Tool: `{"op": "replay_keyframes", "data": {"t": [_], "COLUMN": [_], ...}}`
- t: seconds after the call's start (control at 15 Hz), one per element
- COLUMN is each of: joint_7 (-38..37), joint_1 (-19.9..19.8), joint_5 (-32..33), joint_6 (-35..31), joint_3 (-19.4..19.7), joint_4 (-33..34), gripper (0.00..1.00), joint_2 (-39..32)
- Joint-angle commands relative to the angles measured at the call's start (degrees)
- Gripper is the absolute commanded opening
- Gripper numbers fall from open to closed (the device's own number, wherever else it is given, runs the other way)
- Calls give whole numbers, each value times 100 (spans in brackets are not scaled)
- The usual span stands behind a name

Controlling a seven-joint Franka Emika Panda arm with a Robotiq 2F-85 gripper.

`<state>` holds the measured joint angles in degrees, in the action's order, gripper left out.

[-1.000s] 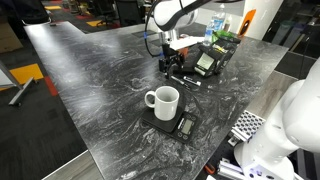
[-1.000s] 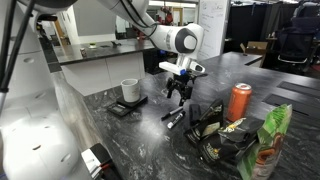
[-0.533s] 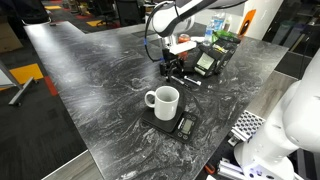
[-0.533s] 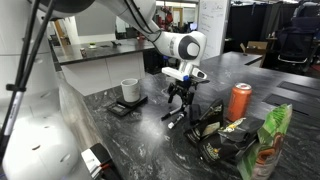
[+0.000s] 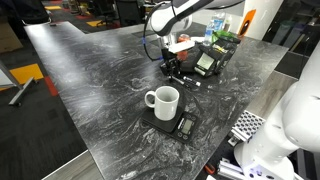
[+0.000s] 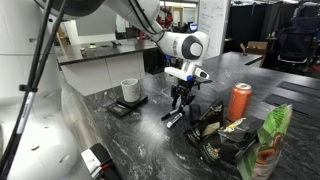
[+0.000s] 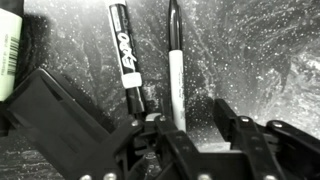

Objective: Put the marker in the mug cup

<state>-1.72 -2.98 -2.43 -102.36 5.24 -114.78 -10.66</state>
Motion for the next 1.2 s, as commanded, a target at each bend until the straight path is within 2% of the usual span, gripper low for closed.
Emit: {"op": "replay_keyframes", "data": {"t": [0.0, 0.13, 0.73, 1.13], "joint_7": [163, 168, 219, 815], "joint_1": [-122, -138, -127, 27], "joint_5": [-63, -96, -61, 85], "joint_6": [146, 157, 298, 2], "joint_3": [-15, -11, -66, -284], "joint_4": [246, 272, 235, 6], "gripper": [15, 1, 3, 3], "joint_2": [-224, -236, -106, 225]}}
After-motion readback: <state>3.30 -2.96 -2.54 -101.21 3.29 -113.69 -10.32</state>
